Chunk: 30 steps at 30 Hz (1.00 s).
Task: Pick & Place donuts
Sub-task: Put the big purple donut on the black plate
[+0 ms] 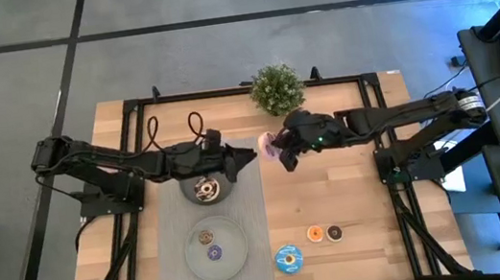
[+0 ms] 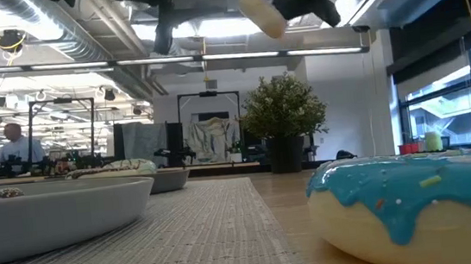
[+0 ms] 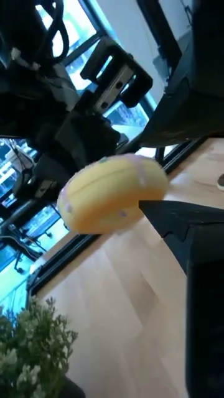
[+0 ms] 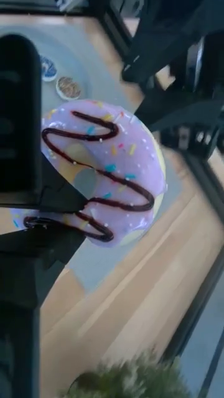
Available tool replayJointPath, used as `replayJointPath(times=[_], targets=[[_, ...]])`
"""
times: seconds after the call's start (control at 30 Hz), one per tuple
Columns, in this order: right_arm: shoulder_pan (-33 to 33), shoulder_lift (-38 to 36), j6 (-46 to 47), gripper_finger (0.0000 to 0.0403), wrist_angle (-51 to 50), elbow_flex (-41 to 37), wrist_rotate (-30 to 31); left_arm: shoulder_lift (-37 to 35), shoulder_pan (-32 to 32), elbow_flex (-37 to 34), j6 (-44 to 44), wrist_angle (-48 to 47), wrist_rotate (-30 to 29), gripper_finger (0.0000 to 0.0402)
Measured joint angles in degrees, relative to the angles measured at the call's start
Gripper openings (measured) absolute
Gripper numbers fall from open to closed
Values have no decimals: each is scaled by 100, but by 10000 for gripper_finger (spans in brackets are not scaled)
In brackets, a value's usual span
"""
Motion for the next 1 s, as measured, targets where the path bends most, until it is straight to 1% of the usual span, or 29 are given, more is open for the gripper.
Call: replayJointPath(times=[0.07,0.13,0.3,0.4,0.53,0.7,0.83,1.0], targets=[[0,104,-95,39,213,2,-91,0,-2,0,62,-16,2,143],[-2,192,-73,39,189,0,-106,0,0,0,79,-30,-13,143],[-7,316,47,39,165,0,-135,0,0,0,46,-361,-426,143],[-53,382,45,39,160,0,-160,1,2,0,48,-410,-438,143],[-162,487,47,39,164,0,-368,33,-2,-2,36,-597,-436,143],[-221,603,-9,39,138,0,-524,33,0,-2,-39,-596,-645,143],[-221,643,-97,39,134,0,-543,33,0,-2,25,-592,-546,143],[-276,641,-137,39,136,0,-541,33,0,-2,35,-670,-727,148]])
